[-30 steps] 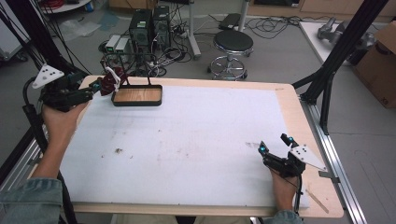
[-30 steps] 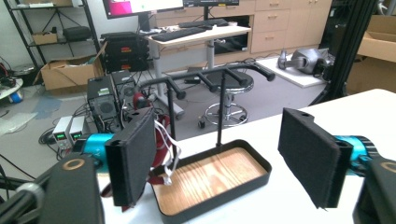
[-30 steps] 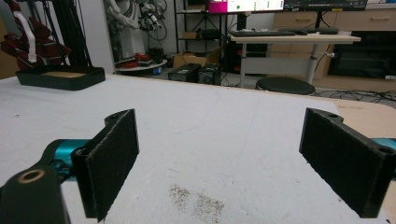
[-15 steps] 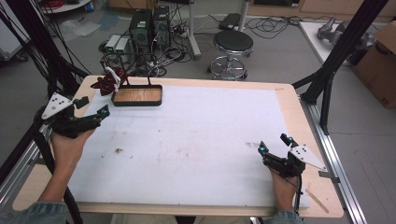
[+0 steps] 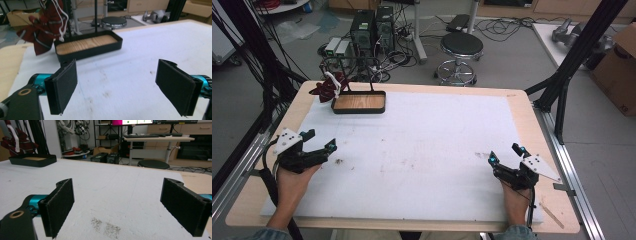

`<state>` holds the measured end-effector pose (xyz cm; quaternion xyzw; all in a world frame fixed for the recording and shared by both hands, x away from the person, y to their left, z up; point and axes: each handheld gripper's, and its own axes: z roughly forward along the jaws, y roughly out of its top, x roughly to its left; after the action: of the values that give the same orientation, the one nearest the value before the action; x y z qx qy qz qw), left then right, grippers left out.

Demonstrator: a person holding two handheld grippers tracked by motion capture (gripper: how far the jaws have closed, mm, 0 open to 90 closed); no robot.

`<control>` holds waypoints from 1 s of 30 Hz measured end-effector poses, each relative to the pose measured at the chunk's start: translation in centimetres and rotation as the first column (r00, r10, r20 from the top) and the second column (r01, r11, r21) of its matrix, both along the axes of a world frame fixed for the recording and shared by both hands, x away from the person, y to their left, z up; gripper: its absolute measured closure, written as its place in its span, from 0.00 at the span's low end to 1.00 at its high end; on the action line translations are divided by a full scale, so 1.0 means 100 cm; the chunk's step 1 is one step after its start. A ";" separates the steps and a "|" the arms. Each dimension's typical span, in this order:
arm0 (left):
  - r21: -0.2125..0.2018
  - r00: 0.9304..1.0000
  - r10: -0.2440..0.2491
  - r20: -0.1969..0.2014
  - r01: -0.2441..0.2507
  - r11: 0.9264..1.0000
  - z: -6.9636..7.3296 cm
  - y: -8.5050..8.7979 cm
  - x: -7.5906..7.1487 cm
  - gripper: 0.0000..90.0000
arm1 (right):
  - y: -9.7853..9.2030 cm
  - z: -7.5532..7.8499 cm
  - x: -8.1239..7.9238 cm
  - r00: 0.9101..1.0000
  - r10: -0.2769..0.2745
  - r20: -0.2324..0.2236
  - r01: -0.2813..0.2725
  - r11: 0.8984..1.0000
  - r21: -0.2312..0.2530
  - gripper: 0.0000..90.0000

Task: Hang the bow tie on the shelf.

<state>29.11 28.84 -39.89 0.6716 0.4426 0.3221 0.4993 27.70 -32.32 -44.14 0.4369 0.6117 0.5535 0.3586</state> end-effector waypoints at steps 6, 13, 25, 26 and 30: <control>0.014 0.999 0.022 -0.029 -0.022 1.000 -0.016 -0.002 -0.007 0.20 | 0.000 0.000 0.000 1.000 0.001 0.003 -0.001 1.000 -0.003 0.12; 0.011 0.998 0.014 -0.060 -0.014 1.000 -0.029 -0.005 -0.014 0.20 | 0.000 0.000 0.001 1.000 0.003 0.000 -0.003 1.000 -0.003 0.12; 0.034 0.994 0.012 -0.106 -0.009 0.999 -0.045 -0.013 -0.011 0.19 | 0.001 0.000 0.001 1.000 0.008 -0.006 -0.008 1.000 -0.005 0.12; 0.038 0.994 0.012 -0.110 -0.007 0.999 -0.045 -0.013 -0.011 0.19 | 0.001 0.000 0.001 1.000 0.007 -0.005 -0.007 1.000 -0.005 0.12; 0.042 0.993 0.011 -0.114 -0.007 0.999 -0.047 -0.014 -0.010 0.19 | 0.001 0.000 0.001 1.000 0.007 -0.006 -0.007 1.000 -0.007 0.12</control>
<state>28.10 27.49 -44.55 0.6973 0.4667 0.2946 0.4574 27.78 -32.22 -44.16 0.4352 0.6163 0.5510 0.3565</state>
